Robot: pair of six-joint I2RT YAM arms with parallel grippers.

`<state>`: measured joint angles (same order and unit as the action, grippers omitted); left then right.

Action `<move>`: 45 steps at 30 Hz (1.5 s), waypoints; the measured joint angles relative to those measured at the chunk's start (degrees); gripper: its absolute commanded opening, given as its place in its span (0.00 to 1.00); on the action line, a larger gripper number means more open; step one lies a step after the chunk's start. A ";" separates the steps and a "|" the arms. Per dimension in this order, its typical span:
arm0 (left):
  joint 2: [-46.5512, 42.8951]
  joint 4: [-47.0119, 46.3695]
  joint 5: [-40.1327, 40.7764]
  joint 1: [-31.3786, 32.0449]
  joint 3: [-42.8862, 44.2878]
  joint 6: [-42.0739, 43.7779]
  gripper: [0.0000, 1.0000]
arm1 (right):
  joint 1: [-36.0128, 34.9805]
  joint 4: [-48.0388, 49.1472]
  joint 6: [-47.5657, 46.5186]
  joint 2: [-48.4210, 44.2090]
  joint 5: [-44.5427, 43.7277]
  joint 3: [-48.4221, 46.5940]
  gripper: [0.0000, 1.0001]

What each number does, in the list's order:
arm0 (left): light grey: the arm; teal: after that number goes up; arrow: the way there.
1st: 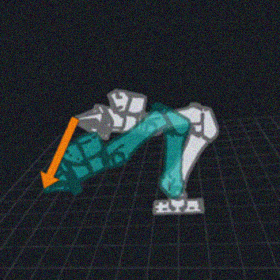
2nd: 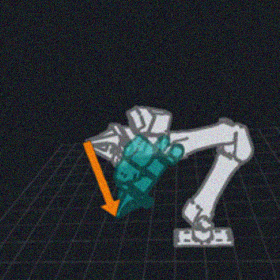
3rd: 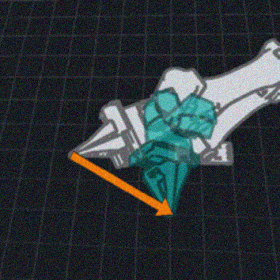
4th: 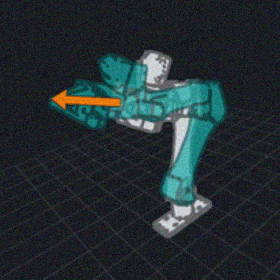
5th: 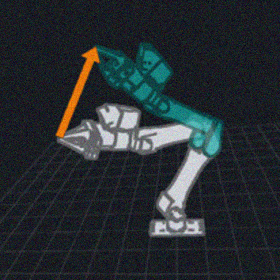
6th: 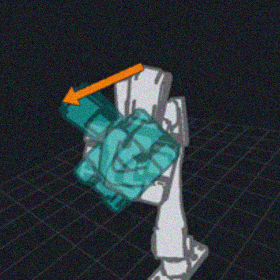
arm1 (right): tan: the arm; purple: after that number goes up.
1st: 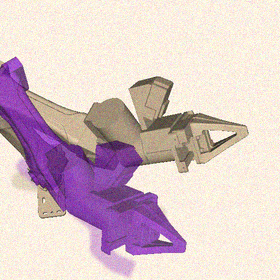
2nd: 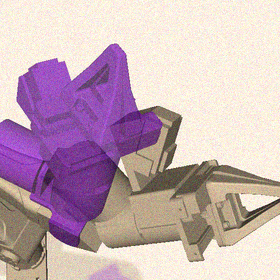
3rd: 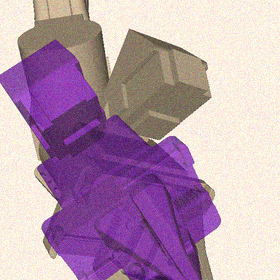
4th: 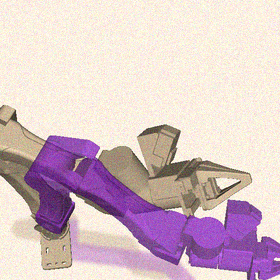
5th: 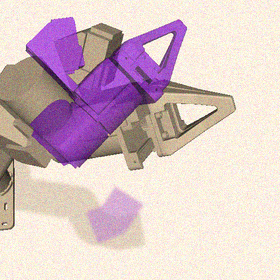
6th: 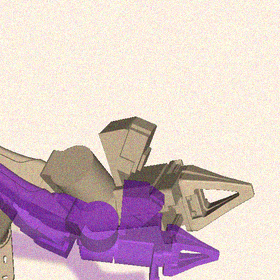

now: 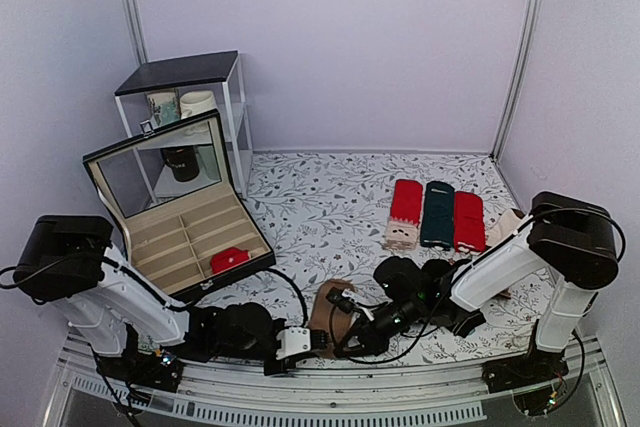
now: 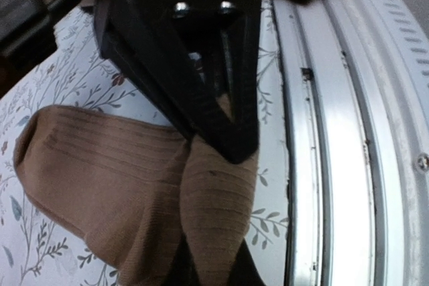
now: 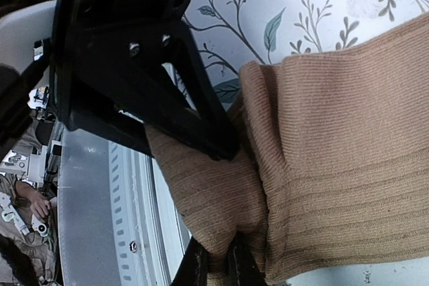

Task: Roll the socks
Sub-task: Roll a pair of socks at the corner of the board.

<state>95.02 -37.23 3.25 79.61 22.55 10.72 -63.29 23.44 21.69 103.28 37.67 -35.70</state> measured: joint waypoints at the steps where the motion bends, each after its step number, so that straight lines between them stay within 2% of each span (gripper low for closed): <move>1: -0.02 0.02 0.07 0.04 0.04 -0.46 0.00 | 0.11 -0.09 0.02 0.04 0.33 -0.02 0.06; 7: -0.20 0.15 -0.81 -0.04 0.07 -2.47 0.00 | 0.26 -0.94 0.17 -0.17 0.59 -0.31 0.27; 10: -0.39 0.22 -2.73 -0.81 -0.02 -5.05 0.00 | 0.15 -1.66 -0.15 -2.29 -1.18 0.15 0.33; 15: -0.50 -0.79 -7.54 -3.23 -0.83 -10.01 0.00 | -0.66 -2.78 -3.58 -15.45 -13.66 9.03 0.57; 16: -0.50 -1.05 -8.46 -3.76 -0.98 -10.78 0.00 | -1.07 -2.25 -4.15 -18.34 -16.09 10.84 0.59; 20: -0.48 -1.73 -11.98 -5.60 -1.51 -13.68 0.00 | -6.25 3.02 -12.76 -29.94 -28.09 16.90 0.60; 25: 0.00 -3.02 -14.49 -6.86 -2.03 -15.54 0.00 | -8.50 7.19 -22.73 -31.71 -33.48 17.18 0.61; 28: 0.90 -4.15 -15.76 -7.41 -2.01 -16.28 0.00 | -9.97 8.41 -26.49 -29.46 -35.39 16.96 0.65; 35: 2.82 -5.81 -17.62 -7.80 -1.14 -17.00 0.00 | -14.56 8.79 -31.08 -18.97 -36.98 13.27 0.65; 45: 2.86 -5.75 -18.12 -8.04 -1.05 -17.49 0.00 | -16.22 10.08 -32.94 -12.02 -36.59 9.14 0.59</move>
<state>97.89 -42.98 -14.87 71.57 21.50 -6.76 -79.50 33.52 -11.25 91.26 1.08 -26.57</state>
